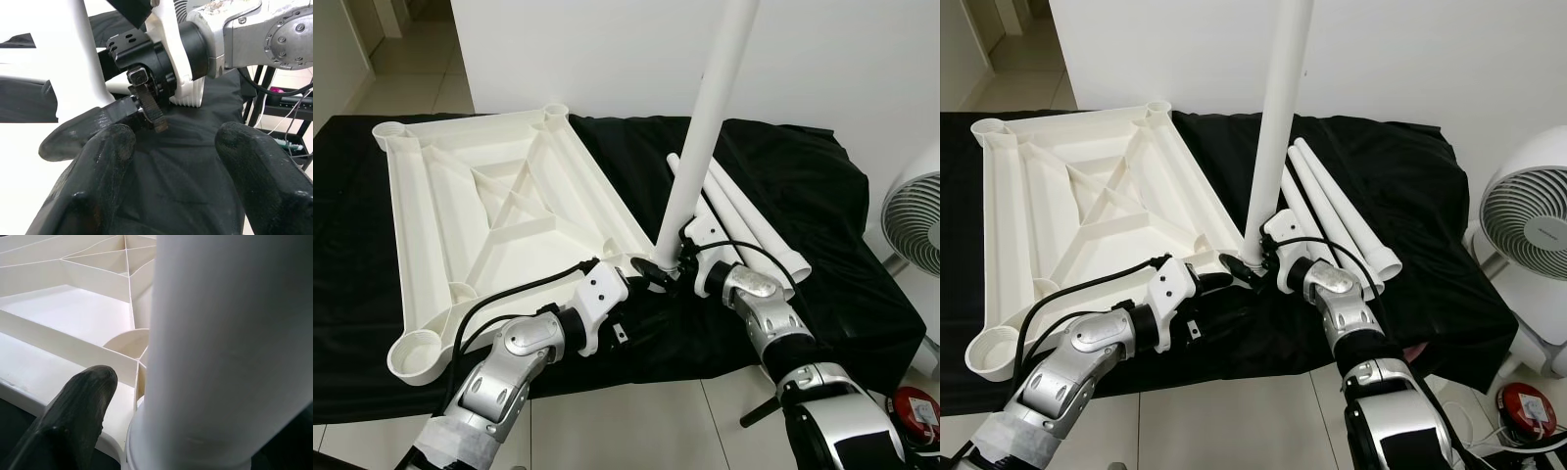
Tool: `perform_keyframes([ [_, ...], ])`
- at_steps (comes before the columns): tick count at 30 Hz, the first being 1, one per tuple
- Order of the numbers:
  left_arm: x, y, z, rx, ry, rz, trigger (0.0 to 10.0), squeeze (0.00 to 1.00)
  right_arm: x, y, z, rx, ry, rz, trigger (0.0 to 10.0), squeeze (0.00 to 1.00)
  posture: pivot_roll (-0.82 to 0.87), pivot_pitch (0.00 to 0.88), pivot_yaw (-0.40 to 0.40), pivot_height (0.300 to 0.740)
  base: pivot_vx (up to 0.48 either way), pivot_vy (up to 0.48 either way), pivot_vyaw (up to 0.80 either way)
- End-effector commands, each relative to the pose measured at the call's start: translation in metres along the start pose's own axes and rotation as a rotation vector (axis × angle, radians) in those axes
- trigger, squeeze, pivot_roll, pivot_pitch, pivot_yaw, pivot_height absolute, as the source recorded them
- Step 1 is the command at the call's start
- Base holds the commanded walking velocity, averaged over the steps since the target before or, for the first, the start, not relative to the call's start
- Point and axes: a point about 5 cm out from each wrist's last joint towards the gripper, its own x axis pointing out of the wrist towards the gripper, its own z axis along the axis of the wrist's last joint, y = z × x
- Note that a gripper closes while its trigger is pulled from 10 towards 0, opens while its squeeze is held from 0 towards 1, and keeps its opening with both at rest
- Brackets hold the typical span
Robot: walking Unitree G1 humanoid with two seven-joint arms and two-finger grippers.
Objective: Building children table
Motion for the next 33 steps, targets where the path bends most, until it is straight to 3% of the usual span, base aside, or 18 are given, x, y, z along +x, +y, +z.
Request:
perform_keyframes([
  [1, 0.002, -0.001, -0.001, 0.001, 0.004, 0.017, 10.0, 0.0, 0.003, -0.001, 0.001, -0.019, 0.009, 0.024, 7.7, 0.0, -0.04, 0.0, -0.066, 0.74, 0.0, 0.0, 0.0],
  [2, 0.003, -0.001, -0.001, 0.003, 0.003, 0.014, 10.0, 0.0, 0.004, -0.001, 0.0, -0.02, 0.008, 0.026, 0.0, 0.0, -0.04, 0.0, -0.061, 0.74, 0.0, 0.0, 0.0],
  [15, 0.005, -0.002, -0.001, 0.004, 0.003, 0.007, 10.0, 0.0, 0.003, 0.002, -0.007, 0.008, 0.001, 0.02, 0.0, 0.0, -0.05, 0.0, -0.061, 0.74, 0.0, 0.0, 0.0],
  [16, 0.005, -0.003, -0.001, 0.003, 0.002, 0.005, 10.0, 0.0, 0.002, 0.004, -0.01, 0.017, 0.005, 0.006, 10.0, 0.0, -0.05, 0.0, -0.061, 0.74, 0.0, 0.0, 0.0],
  [19, 0.006, -0.003, -0.001, 0.002, -0.001, 0.004, 10.0, 0.0, 0.002, 0.011, -0.016, 0.065, -0.014, -0.032, 10.0, 0.0, -0.05, 0.0, -0.063, 0.74, 0.0, 0.0, 0.0],
  [28, 0.005, 0.003, -0.002, 0.003, 0.006, 0.019, 10.0, 0.0, 0.004, 0.021, -0.015, 0.082, -0.045, -0.134, 10.0, 0.0, -0.06, 0.0, -0.061, 0.74, 0.0, 0.0, 0.0],
  [31, 0.003, 0.006, -0.002, 0.013, 0.009, 0.02, 10.0, 0.0, 0.006, 0.024, -0.01, 0.147, -0.056, -0.294, 10.0, 0.0, -0.06, 0.0, -0.065, 0.74, 0.0, 0.0, 0.0],
  [33, 0.003, 0.006, -0.002, 0.013, 0.009, 0.02, 10.0, 0.0, 0.006, 0.024, -0.01, 0.147, -0.056, -0.294, 10.0, 0.0, -0.06, 0.0, -0.065, 0.74, 0.0, 0.0, 0.0],
])
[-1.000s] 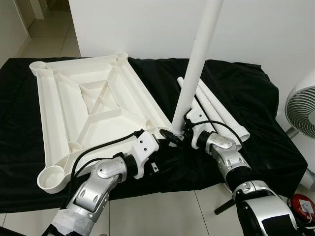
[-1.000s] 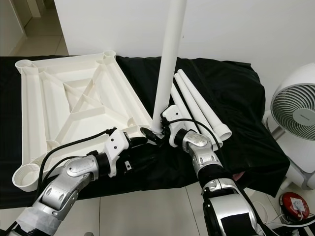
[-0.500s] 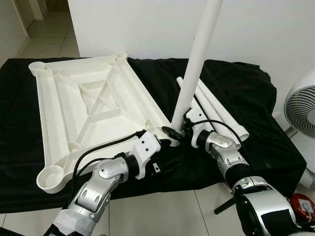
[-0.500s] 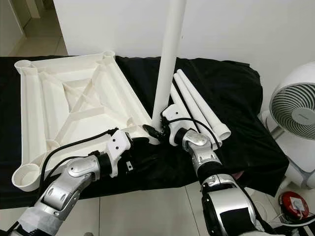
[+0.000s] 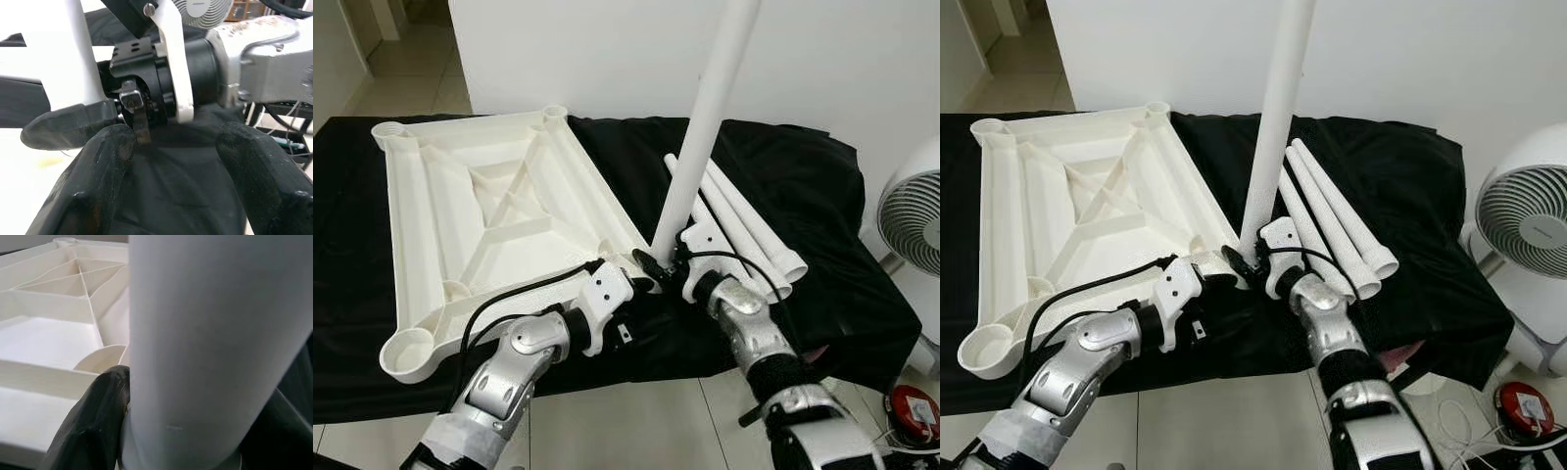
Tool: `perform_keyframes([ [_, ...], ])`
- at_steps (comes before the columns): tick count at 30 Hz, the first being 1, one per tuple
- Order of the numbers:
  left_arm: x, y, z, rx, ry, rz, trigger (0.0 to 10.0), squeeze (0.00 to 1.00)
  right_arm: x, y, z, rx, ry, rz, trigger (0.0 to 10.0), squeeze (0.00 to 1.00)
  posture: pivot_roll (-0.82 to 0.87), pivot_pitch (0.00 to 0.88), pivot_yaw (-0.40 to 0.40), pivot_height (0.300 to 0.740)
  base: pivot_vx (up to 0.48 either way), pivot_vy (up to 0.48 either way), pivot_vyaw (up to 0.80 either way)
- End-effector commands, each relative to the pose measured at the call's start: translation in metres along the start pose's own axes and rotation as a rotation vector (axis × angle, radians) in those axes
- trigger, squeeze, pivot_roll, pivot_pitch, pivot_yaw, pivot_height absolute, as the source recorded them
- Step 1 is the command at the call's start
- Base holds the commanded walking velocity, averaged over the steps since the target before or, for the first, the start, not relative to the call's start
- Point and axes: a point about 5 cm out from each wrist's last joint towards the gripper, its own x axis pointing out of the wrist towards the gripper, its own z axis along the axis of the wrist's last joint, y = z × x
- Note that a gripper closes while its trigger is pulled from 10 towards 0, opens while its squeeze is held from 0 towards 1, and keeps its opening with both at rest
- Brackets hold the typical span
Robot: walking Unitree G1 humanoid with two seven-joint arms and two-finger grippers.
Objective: Building children table
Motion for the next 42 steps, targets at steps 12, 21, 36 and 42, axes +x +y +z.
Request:
perform_keyframes([
  [12, 0.003, 0.001, 0.0, 0.014, -0.006, 0.015, 10.0, 0.0, 0.005, 0.016, -0.005, 0.18, 0.026, -0.434, 10.0, 0.0, -0.05, 0.0, -0.073, 0.74, 0.0, 0.0, 0.0],
  [21, 0.001, 0.001, 0.0, 0.014, -0.006, 0.02, 10.0, 0.0, -0.006, 0.017, 0.011, 0.201, -0.118, -0.392, 10.0, 1.0, -0.05, 0.0, -0.072, 0.74, 0.0, 0.0, 0.0],
  [36, -0.001, 0.003, 0.004, 0.026, -0.017, 0.033, 10.0, 0.0, -0.053, 0.025, 0.014, 0.145, -0.169, -0.274, 10.0, 0.0, -0.05, 0.0, -0.079, 0.74, 0.0, 0.0, 0.0],
  [42, -0.012, 0.024, 0.02, 0.053, -0.065, 0.116, 10.0, 0.0, -0.073, 0.03, 0.004, 0.135, -0.115, -0.118, 2.7, 0.0, -0.04, 0.0, -0.091, 0.74, 0.0, 0.0, 0.0],
])
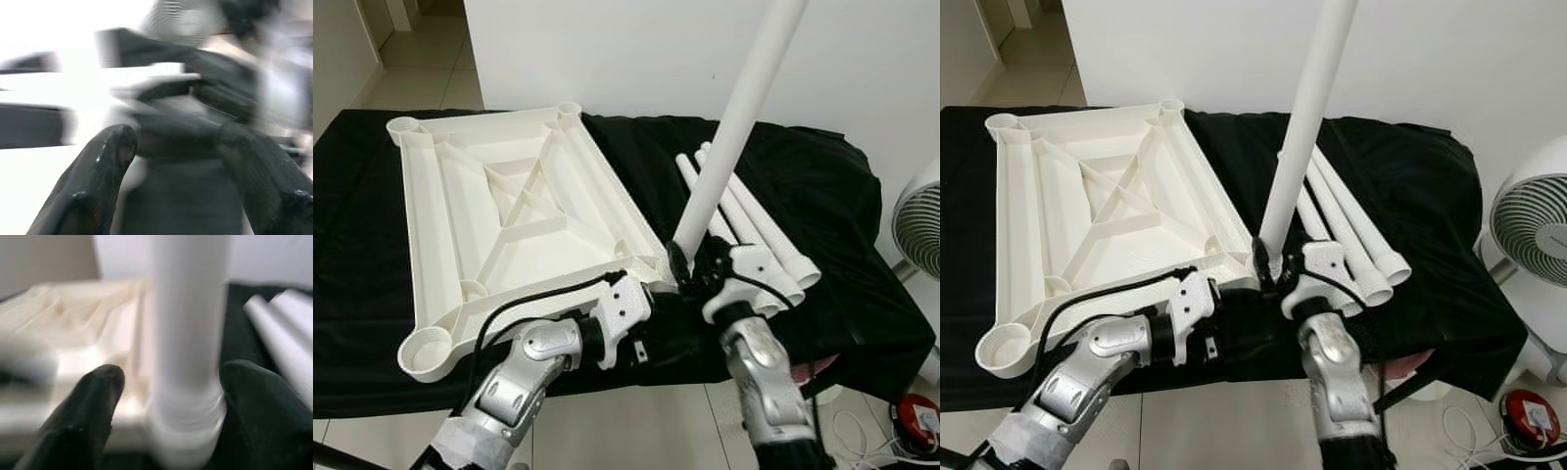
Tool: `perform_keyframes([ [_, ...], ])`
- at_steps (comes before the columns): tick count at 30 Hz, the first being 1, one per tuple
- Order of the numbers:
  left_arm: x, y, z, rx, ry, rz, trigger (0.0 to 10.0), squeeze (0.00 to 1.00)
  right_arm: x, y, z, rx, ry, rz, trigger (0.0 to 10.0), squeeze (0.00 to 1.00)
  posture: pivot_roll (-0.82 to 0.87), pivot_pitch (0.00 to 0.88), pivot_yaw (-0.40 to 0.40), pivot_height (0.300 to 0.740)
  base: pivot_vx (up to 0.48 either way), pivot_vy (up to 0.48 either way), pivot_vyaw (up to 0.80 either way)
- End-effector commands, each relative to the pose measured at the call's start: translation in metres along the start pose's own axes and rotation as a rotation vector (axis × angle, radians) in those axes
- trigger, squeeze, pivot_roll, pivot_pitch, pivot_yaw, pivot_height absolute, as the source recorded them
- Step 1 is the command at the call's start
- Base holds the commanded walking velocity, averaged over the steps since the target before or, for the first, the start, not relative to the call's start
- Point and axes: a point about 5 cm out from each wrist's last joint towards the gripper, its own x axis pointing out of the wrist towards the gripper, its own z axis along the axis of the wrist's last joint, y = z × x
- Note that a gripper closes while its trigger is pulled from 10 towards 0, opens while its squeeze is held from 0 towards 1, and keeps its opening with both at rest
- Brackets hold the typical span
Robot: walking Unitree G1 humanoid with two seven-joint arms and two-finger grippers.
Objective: Building children table
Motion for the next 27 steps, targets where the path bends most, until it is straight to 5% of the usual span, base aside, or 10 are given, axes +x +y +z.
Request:
perform_keyframes([
  [1, -0.002, 0.007, 0.004, -0.014, -0.015, 0.085, 10.0, 0.0, 0.003, 0.004, 0.002, 0.02, 0.008, 0.061, 0.0, 0.0, -0.04, 0.0, -0.092, 0.74, 0.0, 0.0, 0.0],
  [9, -0.007, 0.004, 0.01, 0.015, -0.018, 0.064, 10.0, 0.0, 0.004, 0.005, 0.005, 0.015, 0.013, 0.116, 0.0, 0.0, -0.03, 0.0, -0.091, 0.74, 0.0, 0.0, 0.0],
  [10, -0.006, 0.003, 0.011, 0.015, -0.018, 0.059, 10.0, 0.0, 0.007, 0.005, 0.006, 0.023, 0.015, 0.134, 1.4, 0.0, -0.03, 0.0, -0.087, 0.74, 0.0, 0.0, 0.0],
  [11, -0.006, 0.003, 0.011, 0.015, -0.018, 0.059, 10.0, 0.0, 0.007, 0.005, 0.006, 0.023, 0.015, 0.134, 1.4, 0.0, -0.03, 0.0, -0.087, 0.74, 0.0, 0.0, 0.0],
  [12, -0.005, 0.002, 0.011, 0.013, -0.02, 0.055, 10.0, 0.0, 0.008, 0.005, 0.007, 0.02, 0.012, 0.14, 10.0, 0.0, -0.03, 0.0, -0.087, 0.74, 0.0, 0.0, 0.0],
  [27, -0.005, 0.003, 0.006, -0.032, -0.026, 0.085, 10.0, 0.0, 0.013, 0.0, 0.014, -0.004, 0.005, 0.188, 10.0, 0.0, -0.05, 0.0, -0.068, 0.74, 0.0, 0.0, 0.0],
])
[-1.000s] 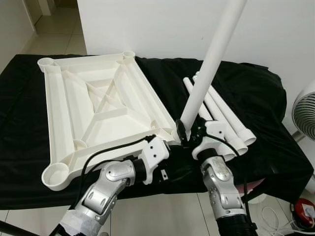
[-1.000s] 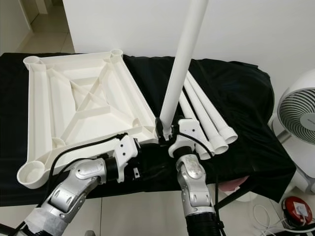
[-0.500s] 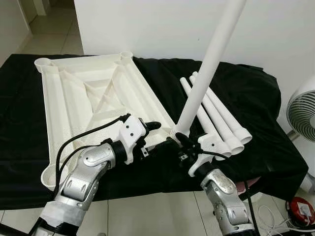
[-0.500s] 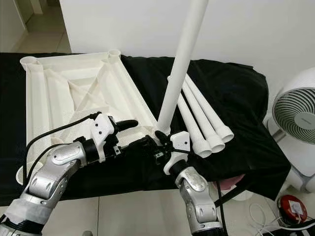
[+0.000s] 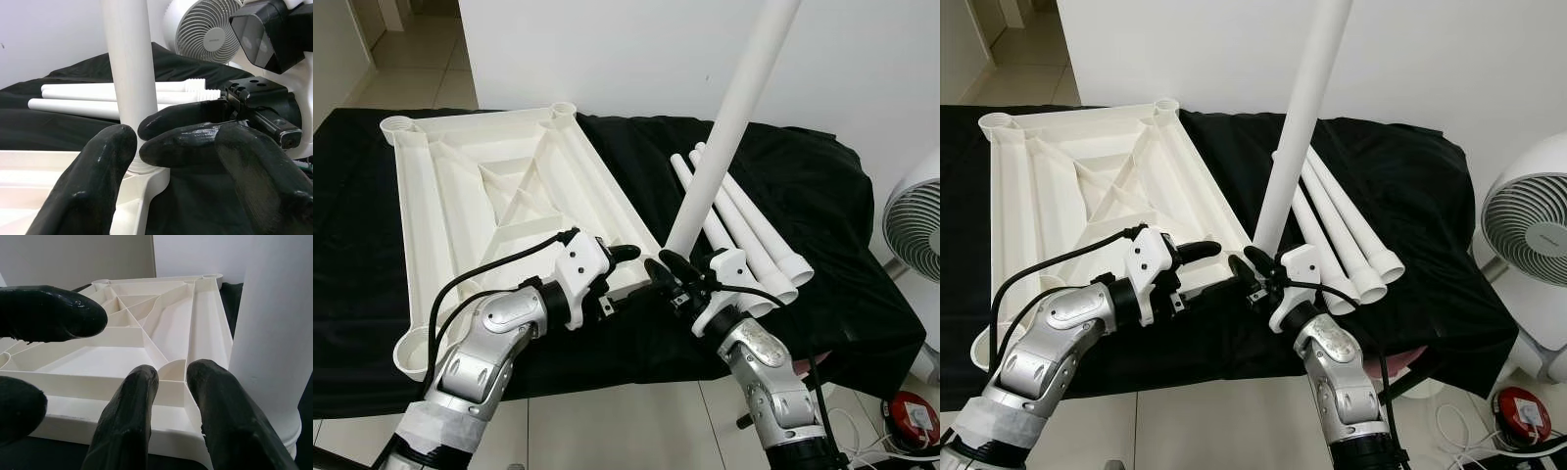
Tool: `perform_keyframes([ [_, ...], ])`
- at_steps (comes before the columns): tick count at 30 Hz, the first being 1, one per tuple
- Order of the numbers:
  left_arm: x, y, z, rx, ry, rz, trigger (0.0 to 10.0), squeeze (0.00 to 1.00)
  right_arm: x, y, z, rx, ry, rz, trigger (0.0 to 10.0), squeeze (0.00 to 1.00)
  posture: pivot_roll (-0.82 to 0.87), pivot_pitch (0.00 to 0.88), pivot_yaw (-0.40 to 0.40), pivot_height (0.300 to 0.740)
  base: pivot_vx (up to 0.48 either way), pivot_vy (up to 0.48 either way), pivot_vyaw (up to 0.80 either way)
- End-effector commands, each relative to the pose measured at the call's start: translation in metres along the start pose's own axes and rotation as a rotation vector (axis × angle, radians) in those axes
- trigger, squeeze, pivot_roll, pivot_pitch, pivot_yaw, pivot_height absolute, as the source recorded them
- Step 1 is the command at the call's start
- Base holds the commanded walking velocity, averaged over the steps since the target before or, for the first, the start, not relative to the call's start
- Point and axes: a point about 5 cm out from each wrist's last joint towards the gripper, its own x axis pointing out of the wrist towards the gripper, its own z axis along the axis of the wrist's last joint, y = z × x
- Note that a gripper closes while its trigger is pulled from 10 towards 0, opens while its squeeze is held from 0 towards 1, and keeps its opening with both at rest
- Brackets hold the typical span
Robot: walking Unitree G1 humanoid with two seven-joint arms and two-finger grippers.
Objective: Building children table
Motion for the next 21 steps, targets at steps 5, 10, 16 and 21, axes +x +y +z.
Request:
perform_keyframes([
  [5, -0.007, 0.007, -0.011, -0.095, 0.002, 0.102, 10.0, 0.0, -0.005, -0.001, -0.006, 0.002, 0.021, -0.012, 10.0, 0.0, -0.06, 0.0, -0.053, 0.74, 0.0, 0.0, 0.0],
  [10, -0.012, 0.022, -0.016, -0.243, -0.034, 0.284, 10.0, 0.0, -0.006, -0.001, -0.008, 0.006, 0.011, -0.048, 10.0, 0.0, -0.06, 0.0, -0.037, 0.74, 0.0, 0.0, 0.0],
  [16, -0.014, 0.031, -0.018, -0.295, -0.043, 0.388, 10.0, 0.0, -0.005, 0.001, -0.009, 0.017, 0.004, -0.074, 10.0, 0.0, -0.07, 0.0, -0.031, 0.74, 0.0, 0.0, 0.0],
  [21, -0.016, 0.034, -0.02, -0.305, -0.042, 0.412, 10.0, 0.0, -0.004, 0.002, -0.01, 0.018, 0.002, -0.08, 10.0, 0.0, -0.07, 0.0, -0.029, 0.74, 0.0, 0.0, 0.0],
])
